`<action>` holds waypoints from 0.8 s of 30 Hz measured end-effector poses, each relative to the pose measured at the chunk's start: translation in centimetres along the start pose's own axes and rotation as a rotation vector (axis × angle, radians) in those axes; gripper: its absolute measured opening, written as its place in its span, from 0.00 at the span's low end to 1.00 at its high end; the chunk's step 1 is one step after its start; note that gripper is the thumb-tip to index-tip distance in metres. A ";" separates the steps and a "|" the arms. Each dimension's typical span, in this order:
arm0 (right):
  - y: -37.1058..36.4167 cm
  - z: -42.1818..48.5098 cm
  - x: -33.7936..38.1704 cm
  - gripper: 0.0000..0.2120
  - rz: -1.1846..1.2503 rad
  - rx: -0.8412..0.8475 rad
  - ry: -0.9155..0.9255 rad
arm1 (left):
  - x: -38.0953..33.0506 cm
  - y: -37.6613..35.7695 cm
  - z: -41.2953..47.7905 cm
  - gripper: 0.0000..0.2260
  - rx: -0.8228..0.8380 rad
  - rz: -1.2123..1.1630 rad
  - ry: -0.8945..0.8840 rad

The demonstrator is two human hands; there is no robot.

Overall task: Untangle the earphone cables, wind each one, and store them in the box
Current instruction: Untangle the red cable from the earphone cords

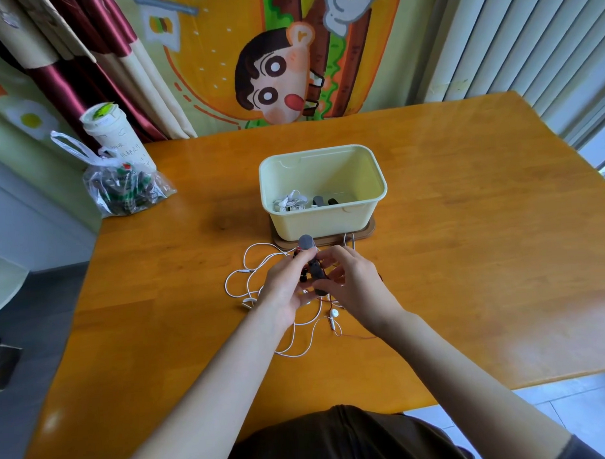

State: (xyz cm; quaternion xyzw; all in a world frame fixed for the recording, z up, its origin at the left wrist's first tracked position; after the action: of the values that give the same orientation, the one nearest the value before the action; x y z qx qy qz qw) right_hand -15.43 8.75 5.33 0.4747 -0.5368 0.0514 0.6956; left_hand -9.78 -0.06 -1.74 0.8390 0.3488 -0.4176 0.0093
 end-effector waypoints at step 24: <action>2.5 0.1 -1.5 0.04 0.098 -0.176 0.014 | -1.2 -2.5 -0.5 0.08 0.277 -0.022 -0.139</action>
State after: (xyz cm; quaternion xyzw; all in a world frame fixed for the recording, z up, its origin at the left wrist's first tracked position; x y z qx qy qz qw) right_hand -17.57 10.67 5.61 0.3847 -0.5568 0.0416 0.7350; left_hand -11.37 1.30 0.13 0.7974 0.2955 -0.5188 -0.0873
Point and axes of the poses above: each hand's wrist, its own z-axis towards the middle knuckle, its own y-axis out of the back of the hand, x = y × z, the point moved 10 cm from there along z, towards the middle knuckle, and after that the axes turned 5 degrees about x, right-handed, at the moved point
